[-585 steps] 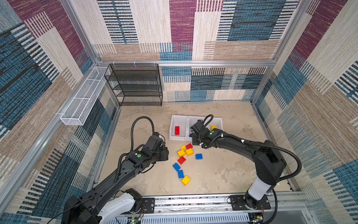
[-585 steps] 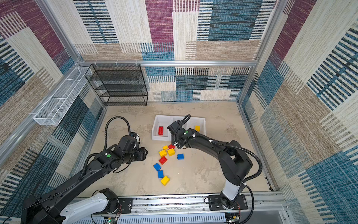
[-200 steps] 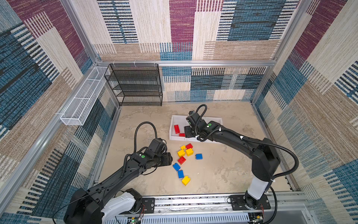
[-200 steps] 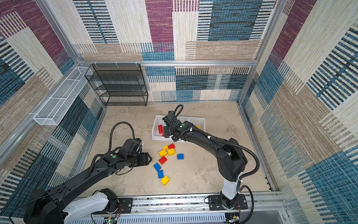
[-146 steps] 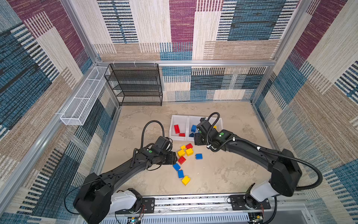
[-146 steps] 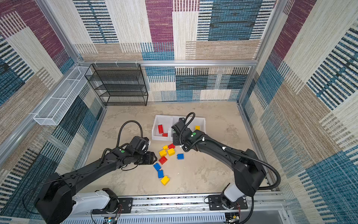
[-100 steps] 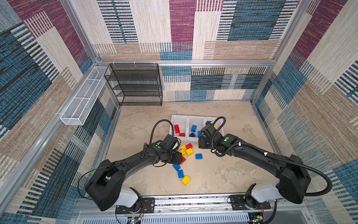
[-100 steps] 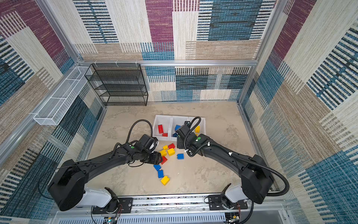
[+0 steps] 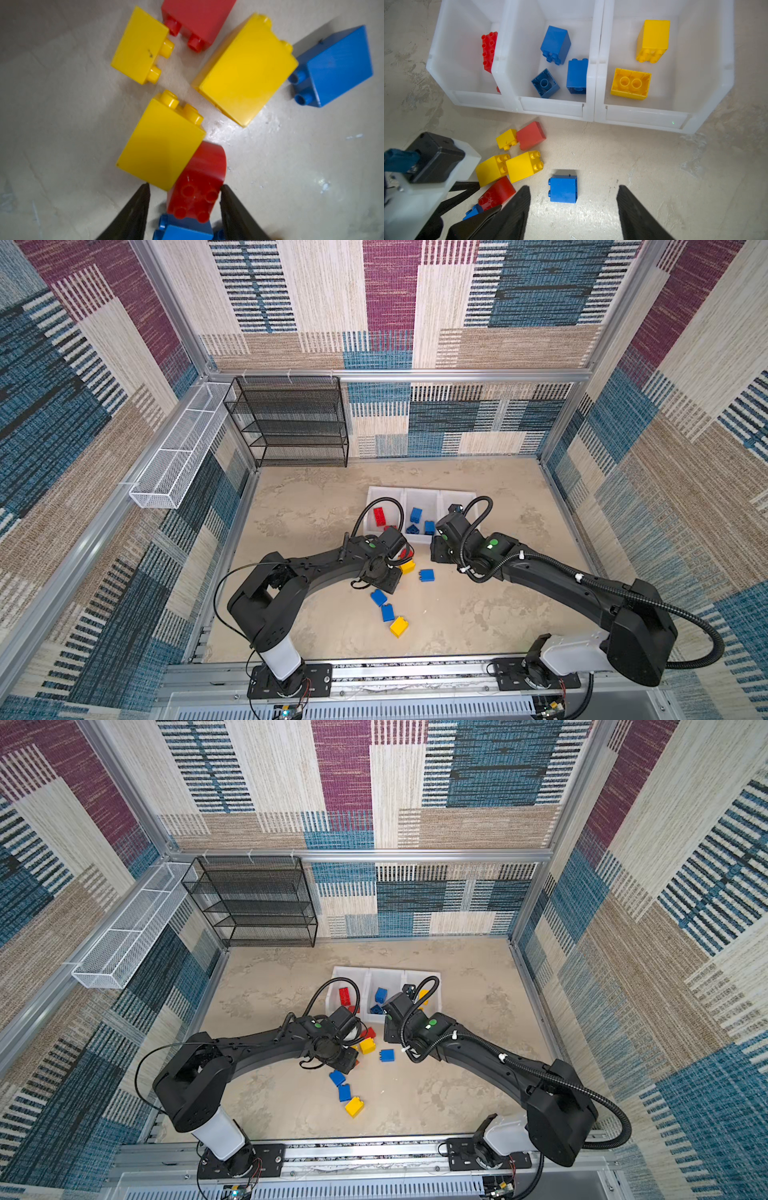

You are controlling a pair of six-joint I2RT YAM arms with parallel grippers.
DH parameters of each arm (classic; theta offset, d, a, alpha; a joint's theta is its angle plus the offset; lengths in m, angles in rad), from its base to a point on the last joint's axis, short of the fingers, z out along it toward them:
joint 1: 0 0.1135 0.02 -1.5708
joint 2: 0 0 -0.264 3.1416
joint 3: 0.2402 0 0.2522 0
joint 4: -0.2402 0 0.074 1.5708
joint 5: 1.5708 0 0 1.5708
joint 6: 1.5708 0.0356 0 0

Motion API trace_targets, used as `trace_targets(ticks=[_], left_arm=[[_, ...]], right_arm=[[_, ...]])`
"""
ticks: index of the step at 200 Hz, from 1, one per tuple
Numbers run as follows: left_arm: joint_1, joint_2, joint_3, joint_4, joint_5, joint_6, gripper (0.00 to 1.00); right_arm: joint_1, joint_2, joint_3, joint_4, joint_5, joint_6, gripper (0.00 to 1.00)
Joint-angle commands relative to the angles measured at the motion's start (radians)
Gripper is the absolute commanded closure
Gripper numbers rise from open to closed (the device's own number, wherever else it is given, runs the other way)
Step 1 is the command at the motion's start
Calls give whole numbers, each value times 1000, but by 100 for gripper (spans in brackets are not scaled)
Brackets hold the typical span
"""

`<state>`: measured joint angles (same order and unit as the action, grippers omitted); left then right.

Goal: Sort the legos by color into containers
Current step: 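Close the left gripper on the red 2x2 brick in the pile, then carry the red brick with the left gripper into the red compartment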

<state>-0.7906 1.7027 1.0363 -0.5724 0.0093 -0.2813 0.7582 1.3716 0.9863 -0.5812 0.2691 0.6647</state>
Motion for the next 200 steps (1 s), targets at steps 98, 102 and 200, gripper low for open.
trace_targets(ticks=[98, 102, 200], left_arm=[[-52, -34, 115, -38, 72, 67, 76], [-52, -42, 134, -44, 65, 71, 76], [283, 180, 537, -113, 56, 150, 70]], right_arm=[[1, -66, -33, -12, 25, 29, 31], [1, -67, -33, -14, 27, 29, 31], [1, -115, -51, -36, 21, 45, 31]])
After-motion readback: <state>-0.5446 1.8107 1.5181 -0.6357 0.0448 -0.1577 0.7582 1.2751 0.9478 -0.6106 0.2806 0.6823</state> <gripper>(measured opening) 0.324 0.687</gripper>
